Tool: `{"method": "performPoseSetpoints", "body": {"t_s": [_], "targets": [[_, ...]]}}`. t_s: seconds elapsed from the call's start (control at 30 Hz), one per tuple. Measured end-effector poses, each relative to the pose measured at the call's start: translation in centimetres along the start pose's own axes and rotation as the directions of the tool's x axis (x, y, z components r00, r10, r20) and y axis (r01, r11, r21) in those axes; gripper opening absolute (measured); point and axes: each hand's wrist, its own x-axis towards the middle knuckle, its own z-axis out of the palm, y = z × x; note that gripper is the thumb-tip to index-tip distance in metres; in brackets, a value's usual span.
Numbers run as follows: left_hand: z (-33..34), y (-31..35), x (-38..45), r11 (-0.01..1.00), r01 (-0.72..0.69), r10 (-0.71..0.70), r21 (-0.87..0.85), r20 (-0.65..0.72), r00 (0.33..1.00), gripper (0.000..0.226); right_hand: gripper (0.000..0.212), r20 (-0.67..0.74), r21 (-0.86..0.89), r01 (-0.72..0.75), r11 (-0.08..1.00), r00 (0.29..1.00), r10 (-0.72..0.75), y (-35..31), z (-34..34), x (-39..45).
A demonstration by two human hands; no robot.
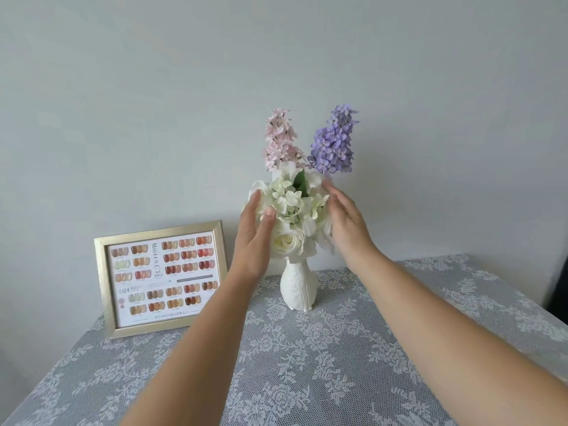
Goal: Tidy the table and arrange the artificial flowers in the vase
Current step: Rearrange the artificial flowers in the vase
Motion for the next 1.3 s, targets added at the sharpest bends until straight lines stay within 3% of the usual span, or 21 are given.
{"method": "performPoseSetpoints", "body": {"t_s": [0.23, 0.37, 0.5, 0.63, 0.73, 0.83, 0.9, 1.03, 1.13, 1.2, 1.3], "targets": [[-1.3, -1.0, -0.9, 0.995, -0.012, 0.002, -0.100, -0.104, 0.995, 0.050, 0.034, -0.117, 0.037, 0.031, 0.999, 0.993, -0.027, 1.5, -1.6, -2.0], [-0.1, -0.9, -1.4, 0.998, -0.068, 0.068, 0.009, -0.149, 0.986, 0.060, 0.040, -0.112, -0.080, 0.058, 0.995, 0.991, -0.067, 1.7, 0.4, -2.6], [0.7, -0.8, -0.8, 0.987, -0.108, 0.126, 0.116, -0.155, 0.980, 0.067, 0.042, -0.115, -0.080, 0.067, 0.995, 0.990, -0.076, 1.3, 1.4, -2.1], [-0.7, -1.5, -0.6, 0.965, -0.108, 0.154, 0.239, -0.181, 0.971, 0.058, 0.041, -0.180, -0.103, 0.071, 0.992, 0.980, -0.088, 0.8, -0.4, -1.6], [-1.3, -1.1, -0.4, 0.923, -0.217, 0.280, 0.317, -0.169, 0.945, 0.055, 0.040, -0.210, -0.185, 0.127, 0.974, 0.964, -0.165, -0.3, -1.0, -1.0], [-0.4, 0.0, 0.0, 0.835, -0.355, 0.405, 0.420, -0.034, 0.914, 0.054, 0.039, -0.136, -0.326, 0.316, 0.891, 0.917, -0.375, -1.9, 0.0, -0.5], [0.1, 0.3, 0.5, 0.796, -0.387, 0.417, 0.466, 0.040, 0.908, 0.050, 0.040, -0.066, -0.386, 0.384, 0.839, 0.895, -0.440, -2.5, 0.6, 0.2], [0.2, 0.2, 1.6, 0.795, -0.341, 0.355, 0.501, 0.072, 0.932, 0.046, 0.038, 0.147, -0.410, 0.407, 0.816, 0.913, -0.381, -2.7, 1.1, 1.5], [0.0, 0.3, 1.7, 0.801, -0.326, 0.331, 0.503, 0.082, 0.940, 0.047, 0.036, 0.184, -0.414, 0.414, 0.810, 0.910, -0.371, -2.4, 1.1, 1.2], [-0.4, 0.6, 1.5, 0.813, -0.323, 0.334, 0.485, 0.068, 0.940, 0.048, 0.037, 0.118, -0.387, 0.421, 0.821, 0.905, -0.408, -2.7, 0.5, 1.1], [-1.7, 1.8, 2.3, 0.851, -0.323, 0.357, 0.415, -0.004, 0.934, 0.051, 0.034, -0.175, -0.347, 0.428, 0.834, 0.845, -0.506, -3.7, -1.2, 2.3]]}}
